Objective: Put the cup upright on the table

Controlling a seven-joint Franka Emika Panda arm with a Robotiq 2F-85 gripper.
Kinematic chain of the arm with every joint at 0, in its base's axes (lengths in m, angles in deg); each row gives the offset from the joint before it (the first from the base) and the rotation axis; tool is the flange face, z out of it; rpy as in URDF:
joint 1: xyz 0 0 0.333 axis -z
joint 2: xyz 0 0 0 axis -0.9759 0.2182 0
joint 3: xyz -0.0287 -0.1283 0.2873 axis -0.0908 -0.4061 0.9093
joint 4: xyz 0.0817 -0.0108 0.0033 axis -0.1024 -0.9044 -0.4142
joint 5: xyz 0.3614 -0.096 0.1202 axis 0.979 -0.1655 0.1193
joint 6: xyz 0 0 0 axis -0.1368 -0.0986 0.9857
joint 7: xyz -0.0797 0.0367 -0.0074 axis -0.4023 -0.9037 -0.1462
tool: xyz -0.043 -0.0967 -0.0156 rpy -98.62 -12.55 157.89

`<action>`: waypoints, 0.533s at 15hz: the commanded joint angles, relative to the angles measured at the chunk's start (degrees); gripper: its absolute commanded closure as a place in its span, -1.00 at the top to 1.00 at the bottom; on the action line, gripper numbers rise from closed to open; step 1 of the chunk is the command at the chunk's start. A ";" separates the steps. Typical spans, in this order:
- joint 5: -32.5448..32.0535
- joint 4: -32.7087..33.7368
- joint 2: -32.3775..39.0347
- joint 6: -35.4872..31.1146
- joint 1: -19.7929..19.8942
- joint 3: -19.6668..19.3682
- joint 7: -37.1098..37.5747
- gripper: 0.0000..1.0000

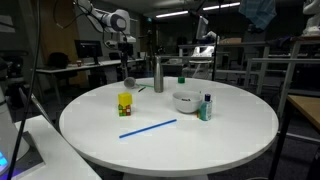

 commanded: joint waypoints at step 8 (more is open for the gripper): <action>7.49 -0.68 2.14 -11.88 0.83 0.37 -3.58 1.00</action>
